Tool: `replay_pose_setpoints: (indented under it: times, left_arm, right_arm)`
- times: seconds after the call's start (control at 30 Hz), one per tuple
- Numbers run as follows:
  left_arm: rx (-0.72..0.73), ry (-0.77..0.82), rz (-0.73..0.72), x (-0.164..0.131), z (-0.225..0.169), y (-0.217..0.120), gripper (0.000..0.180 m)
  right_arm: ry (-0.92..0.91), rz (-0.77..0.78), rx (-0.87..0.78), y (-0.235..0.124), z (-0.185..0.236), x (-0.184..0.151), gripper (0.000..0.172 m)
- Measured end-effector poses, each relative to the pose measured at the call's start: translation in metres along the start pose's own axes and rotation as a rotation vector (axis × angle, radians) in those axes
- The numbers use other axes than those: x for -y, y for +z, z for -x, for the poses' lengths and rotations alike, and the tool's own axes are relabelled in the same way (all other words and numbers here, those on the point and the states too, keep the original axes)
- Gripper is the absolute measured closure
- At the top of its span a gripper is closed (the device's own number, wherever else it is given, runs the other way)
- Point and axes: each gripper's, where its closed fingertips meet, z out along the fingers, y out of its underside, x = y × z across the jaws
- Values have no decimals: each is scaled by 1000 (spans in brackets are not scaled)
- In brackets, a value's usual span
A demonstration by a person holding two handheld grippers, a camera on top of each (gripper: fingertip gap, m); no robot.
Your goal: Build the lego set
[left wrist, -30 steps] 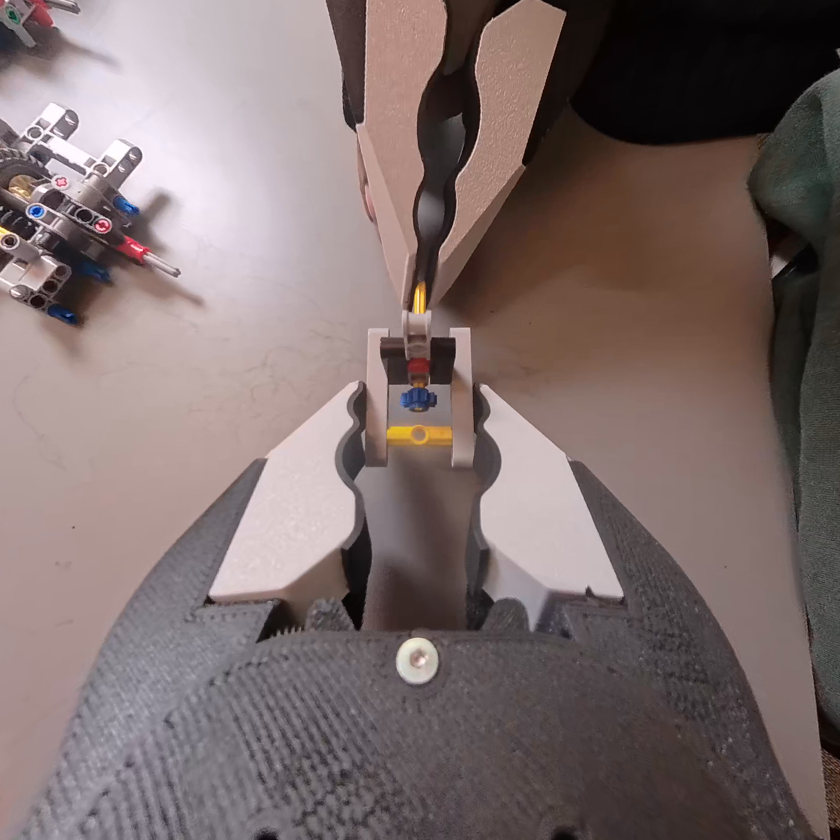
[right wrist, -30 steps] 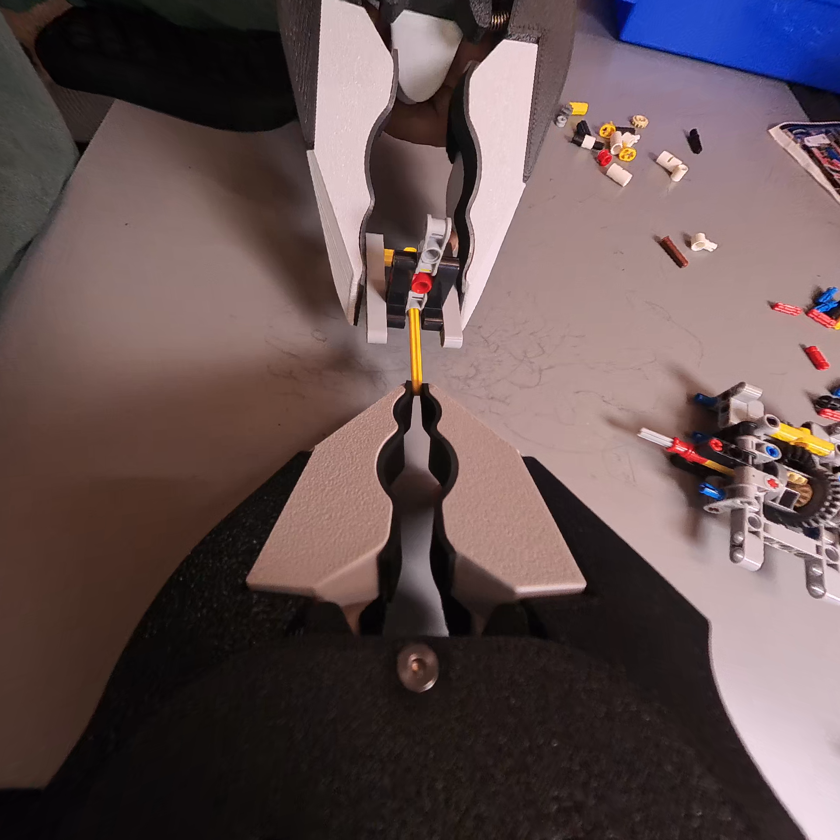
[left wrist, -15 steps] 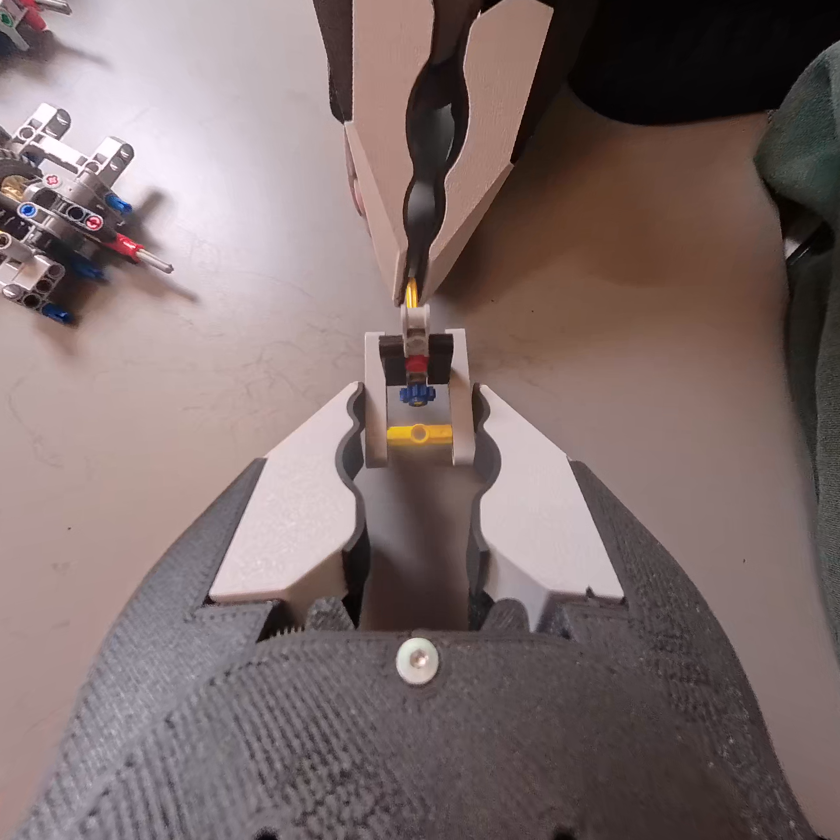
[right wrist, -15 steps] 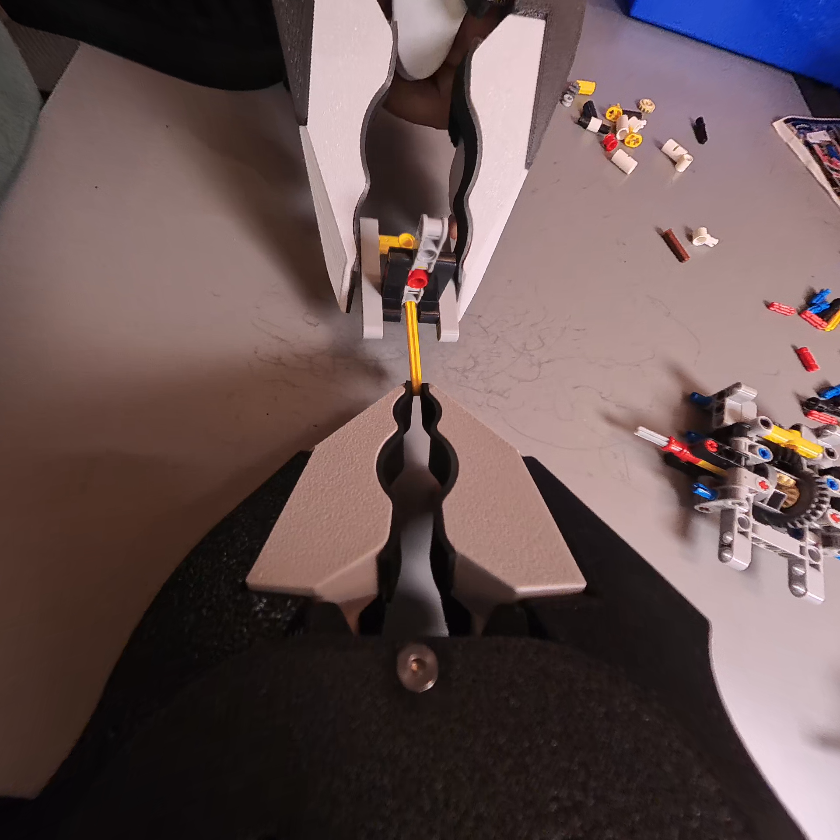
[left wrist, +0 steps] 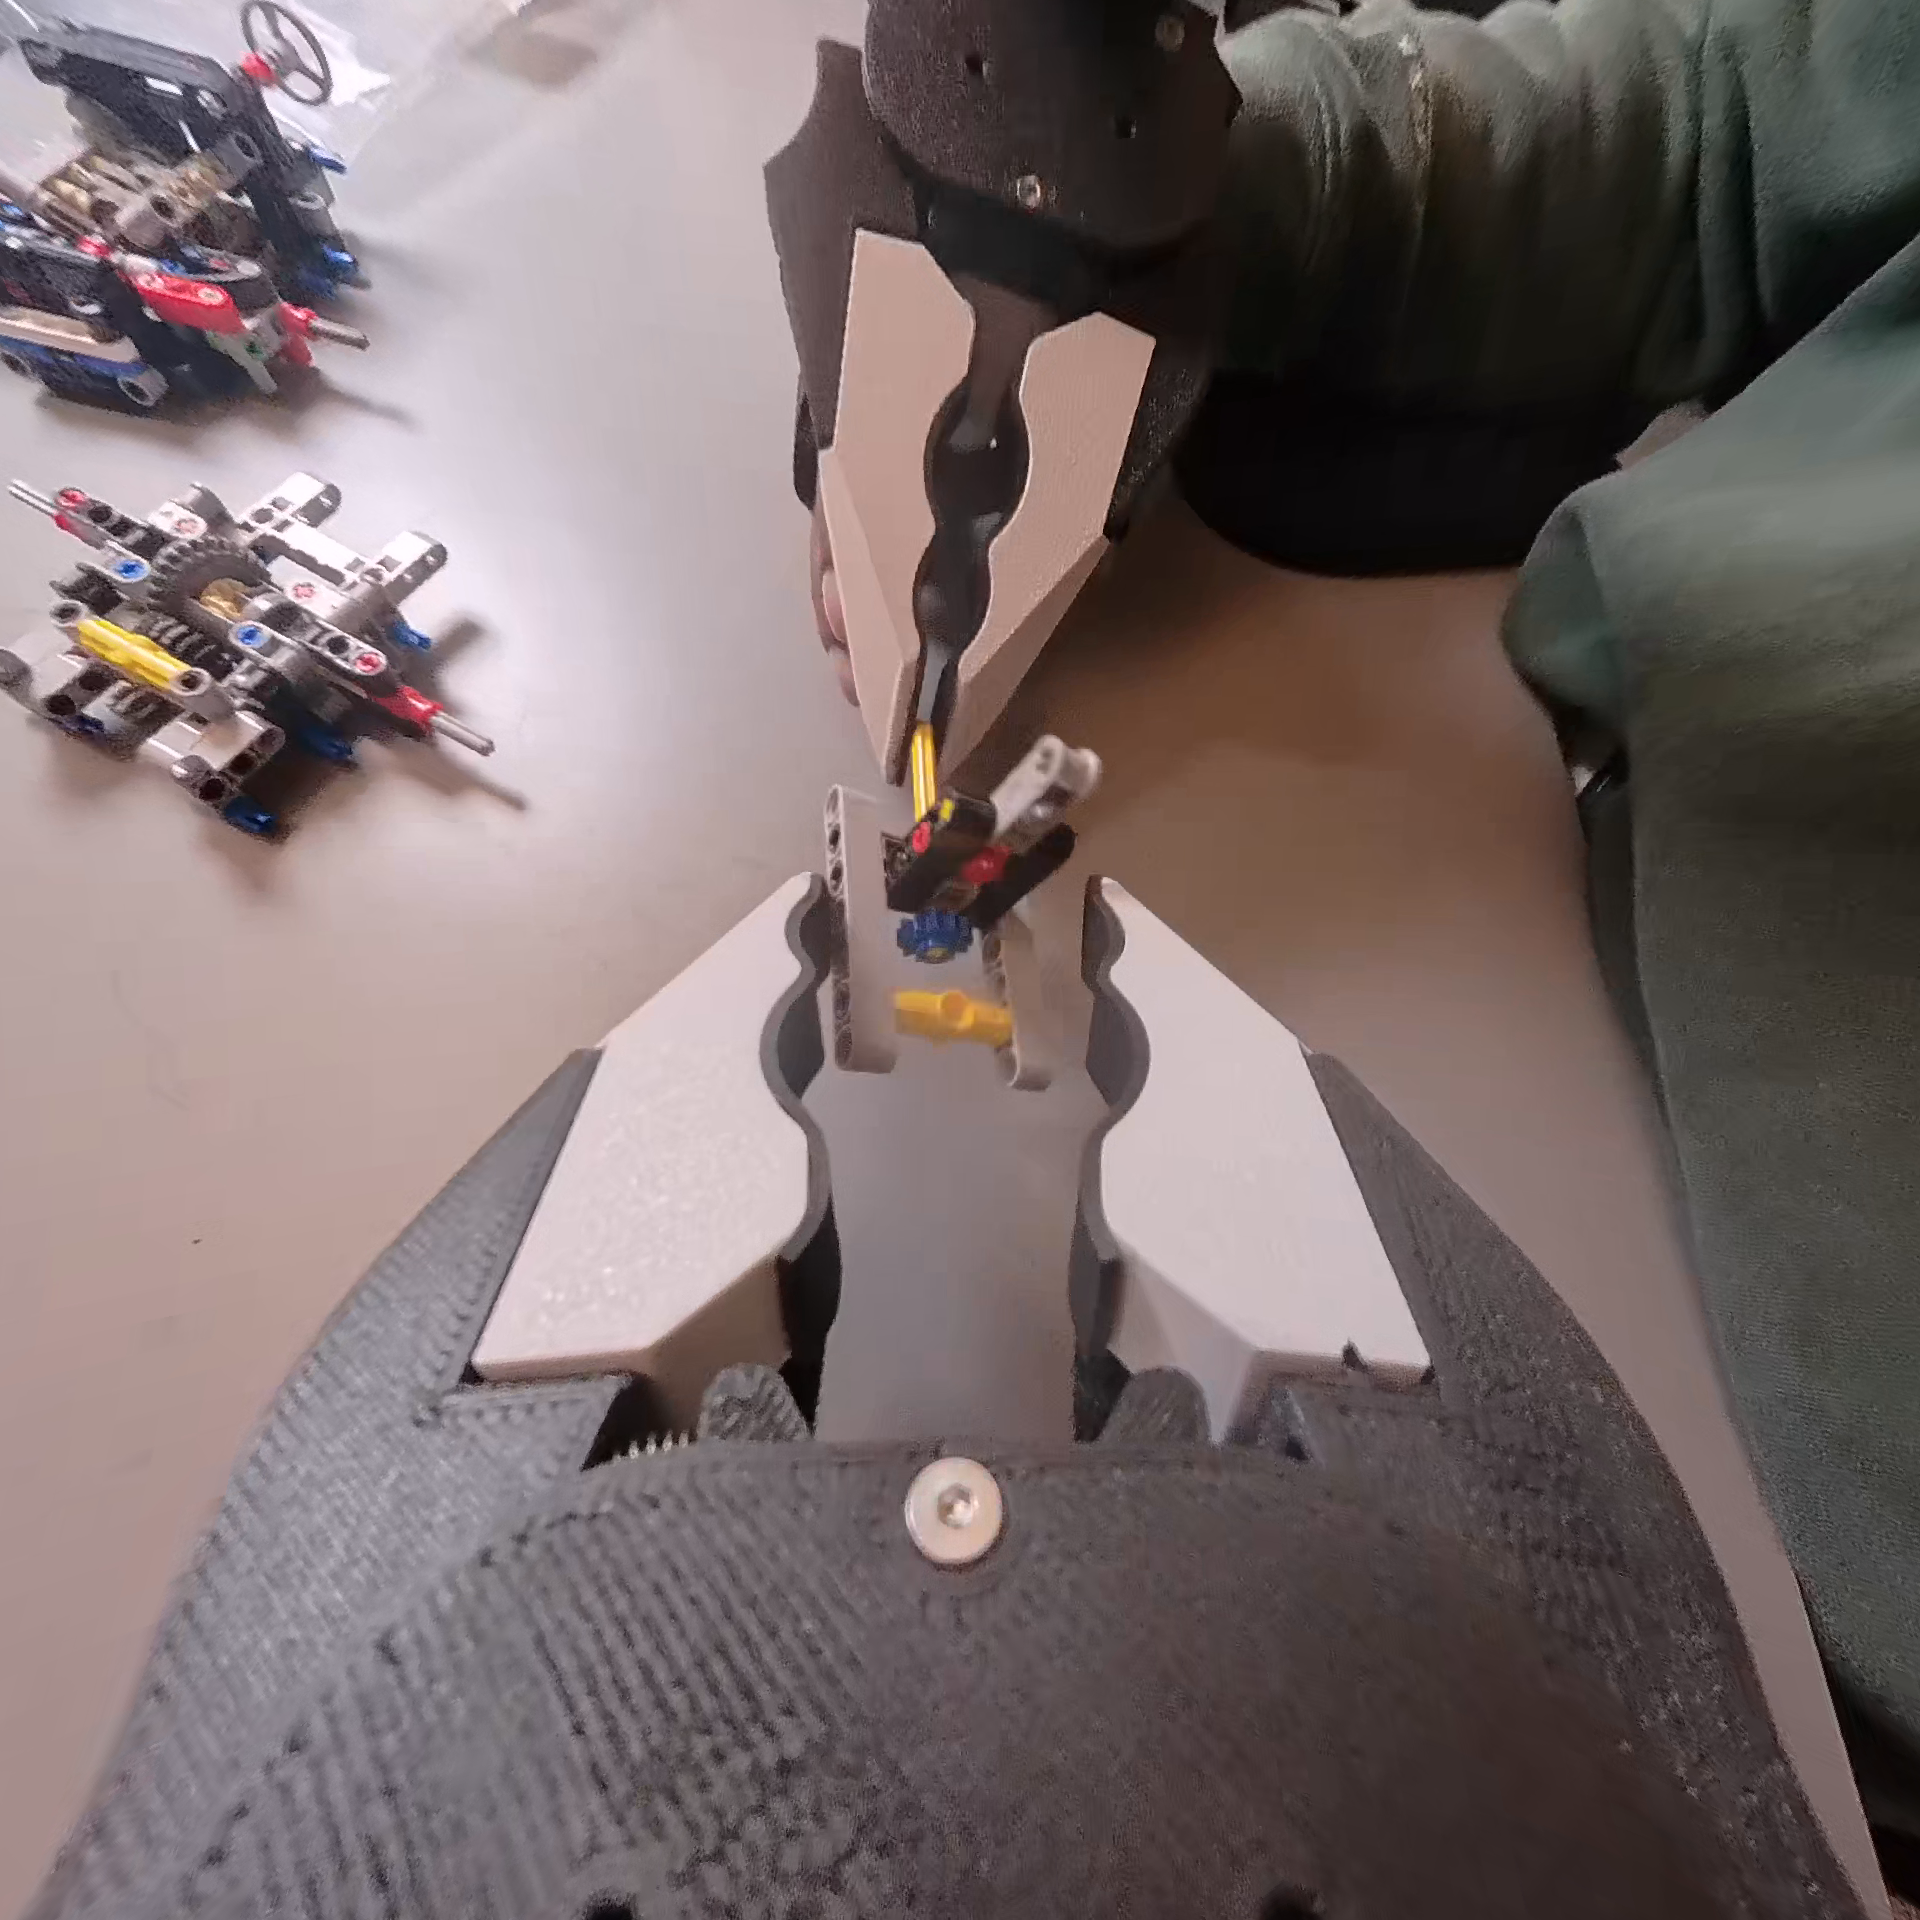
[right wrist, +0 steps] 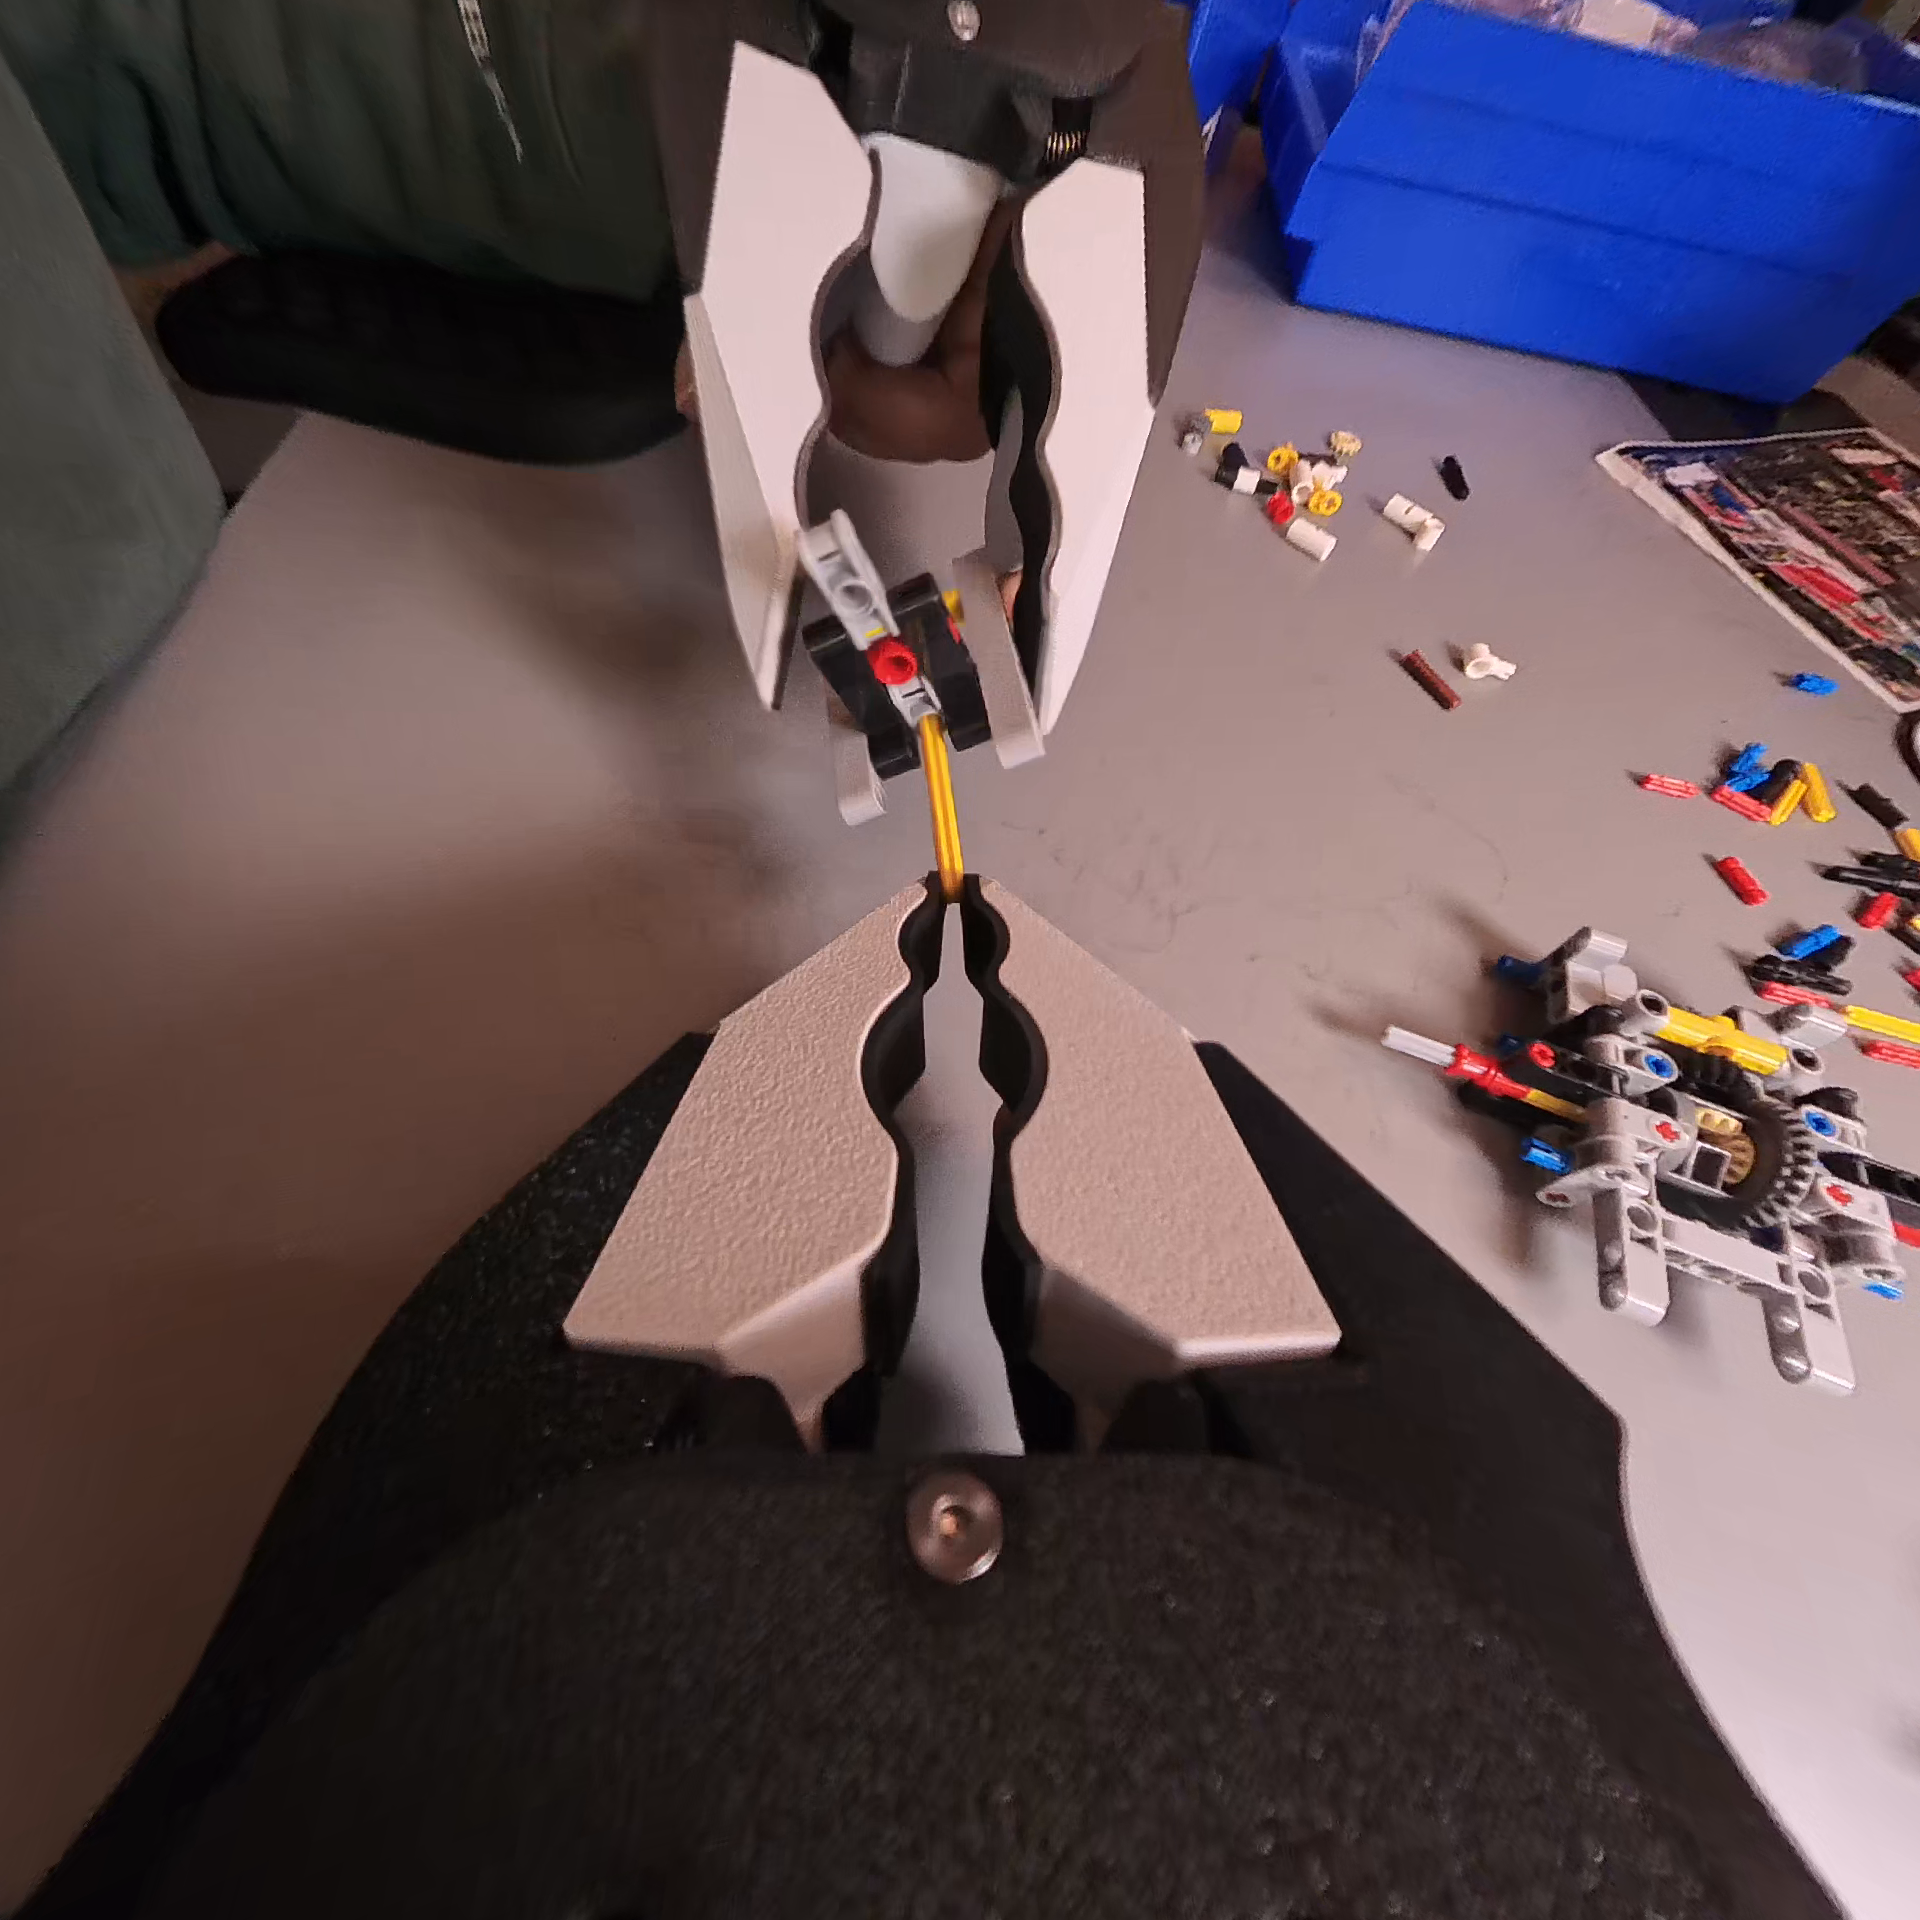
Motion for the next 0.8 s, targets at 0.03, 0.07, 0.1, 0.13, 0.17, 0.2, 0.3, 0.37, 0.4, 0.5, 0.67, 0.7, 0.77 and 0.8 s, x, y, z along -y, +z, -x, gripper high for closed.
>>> replay_pose_setpoints:
  times: [0.03, 0.07, 0.1, 0.13, 0.17, 0.2, 0.3, 0.37, 0.4, 0.5, 0.67, 0.7, 0.77, 0.8]
  left_arm:
    - [4, 2, -13, 2, 1, -1, 134]
    - [2, 5, -25, 4, 0, -1, 135]
    - [-1, 8, -31, 5, -1, -2, 135]
    - [2, 12, -32, 5, -1, -1, 136]
    - [5, 18, -30, 5, 0, -1, 135]
    - [3, 23, -32, 5, -1, -1, 134]
    - [-14, 32, -68, 9, -3, -3, 131]
    - [-22, 36, -110, 14, -3, -7, 130]
    - [-26, 35, -134, 17, -3, -10, 130]
    - [-39, 15, -198, 24, 0, -20, 130]
    - [-179, -90, -249, 21, -5, -30, 135]
    - [-189, -105, -254, 19, -4, -30, 137]
    - [-171, -82, -255, 17, -4, -26, 138]
    - [-151, -50, -254, 18, -4, -25, 138]
  right_arm:
    - [5, -22, 0, -1, 0, 3, 170]
    - [10, -45, 1, -2, 0, 7, 170]
    - [19, -64, 5, -2, 0, 10, 170]
    - [28, -77, 7, -3, 0, 12, 170]
    - [32, -85, 7, -3, -1, 13, 170]
    - [34, -93, 8, -4, -1, 14, 170]
    - [53, -136, 26, -7, 1, 20, 170]
    - [66, -177, 35, -11, 2, 25, 170]
    - [76, -201, 43, -13, 2, 29, 170]
    - [108, -278, 63, -21, 1, 40, 170]
    - [119, -307, 64, -25, 0, 44, 170]
    - [115, -298, 60, -24, 0, 43, 170]
    - [110, -287, 54, -23, 0, 42, 170]
    - [104, -282, 49, -23, 0, 42, 170]
